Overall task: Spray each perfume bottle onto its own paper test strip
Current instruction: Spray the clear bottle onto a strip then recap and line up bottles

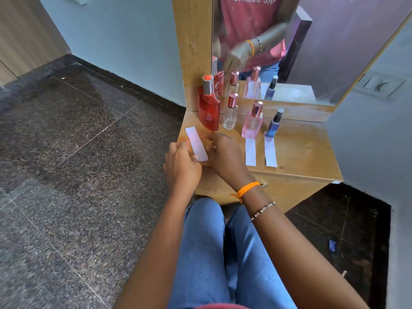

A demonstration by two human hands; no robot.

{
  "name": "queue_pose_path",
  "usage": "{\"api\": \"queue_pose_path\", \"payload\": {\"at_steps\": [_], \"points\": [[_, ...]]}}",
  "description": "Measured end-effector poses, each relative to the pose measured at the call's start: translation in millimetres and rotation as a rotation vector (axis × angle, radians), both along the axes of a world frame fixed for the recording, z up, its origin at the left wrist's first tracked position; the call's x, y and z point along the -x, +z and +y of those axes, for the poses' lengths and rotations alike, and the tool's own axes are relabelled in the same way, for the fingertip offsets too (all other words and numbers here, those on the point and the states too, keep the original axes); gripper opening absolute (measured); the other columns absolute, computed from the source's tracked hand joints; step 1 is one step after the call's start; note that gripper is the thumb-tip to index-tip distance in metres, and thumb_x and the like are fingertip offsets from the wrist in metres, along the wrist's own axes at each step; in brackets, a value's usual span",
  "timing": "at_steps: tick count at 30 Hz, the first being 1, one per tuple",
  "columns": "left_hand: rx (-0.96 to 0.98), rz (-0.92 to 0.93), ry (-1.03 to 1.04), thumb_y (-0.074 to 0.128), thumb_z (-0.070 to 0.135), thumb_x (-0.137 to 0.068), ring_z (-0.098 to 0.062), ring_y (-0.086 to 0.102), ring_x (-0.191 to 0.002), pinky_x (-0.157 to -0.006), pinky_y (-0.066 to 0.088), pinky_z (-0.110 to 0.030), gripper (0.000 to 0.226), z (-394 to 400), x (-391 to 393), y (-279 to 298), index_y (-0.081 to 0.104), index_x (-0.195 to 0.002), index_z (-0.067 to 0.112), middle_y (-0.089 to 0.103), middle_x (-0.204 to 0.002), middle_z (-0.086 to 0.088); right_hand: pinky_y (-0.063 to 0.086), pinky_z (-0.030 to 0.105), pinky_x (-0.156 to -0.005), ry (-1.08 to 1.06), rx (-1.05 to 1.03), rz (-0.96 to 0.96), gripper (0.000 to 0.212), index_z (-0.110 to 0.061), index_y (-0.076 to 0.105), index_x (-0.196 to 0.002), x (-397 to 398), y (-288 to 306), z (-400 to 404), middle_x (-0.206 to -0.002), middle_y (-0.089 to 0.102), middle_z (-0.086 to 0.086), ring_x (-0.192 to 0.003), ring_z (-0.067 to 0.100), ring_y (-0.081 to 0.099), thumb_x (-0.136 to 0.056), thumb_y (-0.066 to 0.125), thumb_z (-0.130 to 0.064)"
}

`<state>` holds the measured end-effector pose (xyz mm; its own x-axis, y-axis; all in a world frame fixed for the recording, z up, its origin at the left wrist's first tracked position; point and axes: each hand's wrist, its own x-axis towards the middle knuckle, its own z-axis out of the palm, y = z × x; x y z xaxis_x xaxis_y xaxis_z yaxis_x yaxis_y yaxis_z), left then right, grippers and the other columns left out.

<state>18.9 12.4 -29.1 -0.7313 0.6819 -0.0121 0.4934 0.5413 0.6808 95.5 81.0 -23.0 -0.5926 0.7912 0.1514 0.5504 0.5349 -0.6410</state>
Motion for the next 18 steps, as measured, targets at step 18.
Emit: {"api": "queue_pose_path", "payload": {"at_steps": [18], "points": [[0.118,-0.047,-0.073,0.054,0.014,-0.090,-0.029,0.037,-0.122,-0.102,0.038,-0.047,0.046,-2.6,10.7,-2.4,0.046,-0.135,0.023,0.042,-0.133,-0.007,0.038,0.026,-0.064,-0.341,0.303,0.178,0.016,-0.013,0.066,-0.083,36.0,-15.2,9.8,-0.092,0.072,0.008,-0.088,0.026,0.064,-0.072,0.078,-0.017]]}}
